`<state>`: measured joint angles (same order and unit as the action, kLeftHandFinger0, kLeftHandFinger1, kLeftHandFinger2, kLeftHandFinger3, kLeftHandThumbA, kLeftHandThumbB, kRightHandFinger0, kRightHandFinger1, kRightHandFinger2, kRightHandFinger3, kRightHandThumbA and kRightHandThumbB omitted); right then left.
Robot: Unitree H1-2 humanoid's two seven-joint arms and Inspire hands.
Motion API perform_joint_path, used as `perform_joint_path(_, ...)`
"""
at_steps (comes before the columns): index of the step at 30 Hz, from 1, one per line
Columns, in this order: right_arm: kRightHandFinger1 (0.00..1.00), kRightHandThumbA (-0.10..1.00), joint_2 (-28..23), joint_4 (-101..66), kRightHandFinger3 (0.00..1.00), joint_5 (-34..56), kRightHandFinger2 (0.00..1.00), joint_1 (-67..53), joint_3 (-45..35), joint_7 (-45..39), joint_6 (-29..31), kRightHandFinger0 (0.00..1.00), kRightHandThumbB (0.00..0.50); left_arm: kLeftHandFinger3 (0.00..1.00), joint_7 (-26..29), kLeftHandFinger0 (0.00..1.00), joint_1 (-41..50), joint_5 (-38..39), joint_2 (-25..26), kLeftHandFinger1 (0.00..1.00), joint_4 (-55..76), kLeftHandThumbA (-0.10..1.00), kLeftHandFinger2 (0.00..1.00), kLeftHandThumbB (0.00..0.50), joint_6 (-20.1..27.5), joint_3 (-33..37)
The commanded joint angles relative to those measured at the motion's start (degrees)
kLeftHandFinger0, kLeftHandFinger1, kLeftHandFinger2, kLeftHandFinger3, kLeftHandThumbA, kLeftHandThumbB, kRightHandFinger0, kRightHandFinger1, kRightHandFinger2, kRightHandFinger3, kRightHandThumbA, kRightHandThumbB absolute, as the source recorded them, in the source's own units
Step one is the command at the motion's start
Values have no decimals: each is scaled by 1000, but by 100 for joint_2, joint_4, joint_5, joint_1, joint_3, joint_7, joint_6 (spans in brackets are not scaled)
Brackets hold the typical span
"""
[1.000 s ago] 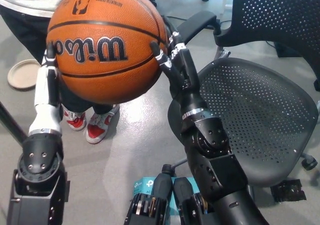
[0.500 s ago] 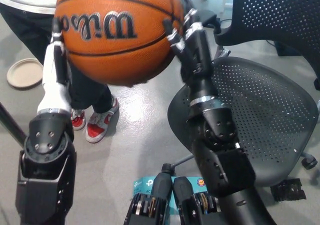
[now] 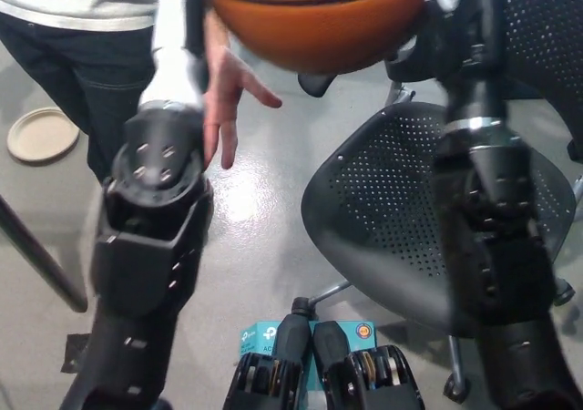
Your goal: The robot grabs the basketball from a person using both hands and then drops it on the black chair in the front
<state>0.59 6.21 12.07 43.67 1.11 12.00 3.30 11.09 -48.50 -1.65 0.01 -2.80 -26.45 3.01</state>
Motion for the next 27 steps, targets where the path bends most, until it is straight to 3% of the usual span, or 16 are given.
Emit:
perform_joint_path(1, 1000, 1000, 59, -254, 1000, -77, 1000, 460, 320, -548, -625, 1000, 193, 1000, -683, 1000, -864, 25, -677, 1000, -453, 1000, 1000, 140, 237, 702)
perform_joint_path(2, 1000, 1000, 1, -211, 1000, -20, 1000, 425, 245, -549, -564, 1000, 171, 1000, -690, 1000, -930, 33, -751, 1000, -700, 1000, 1000, 149, 360, 717)
perform_joint_path(4, 1000, 1000, -159, -191, 1000, -48, 1000, 348, 116, -449, -775, 1000, 206, 1000, -683, 1000, -1109, 33, -938, 1000, -1323, 1000, 1000, 158, 631, 725)
perform_joint_path(7, 1000, 1000, -344, -91, 1000, 107, 1000, 243, -137, -417, -896, 1000, 219, 1000, -699, 1000, -1402, 87, -1193, 1000, -2212, 1000, 1000, 177, 965, 675)
perform_joint_path(9, 1000, 1000, -425, -5, 1000, 263, 1000, 241, -262, -498, -888, 1000, 188, 1000, -705, 1000, -1573, 209, -1329, 1000, -2738, 1000, 1000, 119, 1434, 549)
perform_joint_path(10, 1000, 1000, -479, -4, 1000, 288, 1000, 235, -308, -509, -1013, 1000, 209, 1000, -698, 1000, -1681, 240, -1389, 1000, -2997, 1000, 1000, 115, 1563, 499)
perform_joint_path(15, 1000, 1000, -497, 332, 1000, 586, 1000, 210, -741, -452, -974, 1000, 214, 1000, -704, 1000, -2210, 244, -1568, 1000, -4245, 1000, 1000, 151, 1957, 414)
perform_joint_path(20, 1000, 1000, -560, 814, 1000, 587, 1000, 205, -847, -628, -694, 1000, 150, 1000, -702, 1000, -2497, 163, -1584, 1000, -5186, 1000, 1000, 139, 2313, 425)
perform_joint_path(22, 1000, 1000, -598, 968, 1000, 542, 1000, 153, -852, -655, -645, 1000, 162, 1000, -712, 1000, -2636, 172, -1634, 1000, -5620, 1000, 1000, 133, 2424, 407)
perform_joint_path(27, 1000, 1000, -534, 1368, 1000, 800, 1000, 72, -1037, -770, -433, 1000, 161, 1000, -758, 1000, -2765, 120, -1666, 1000, -6316, 1000, 1000, 170, 2616, 448)
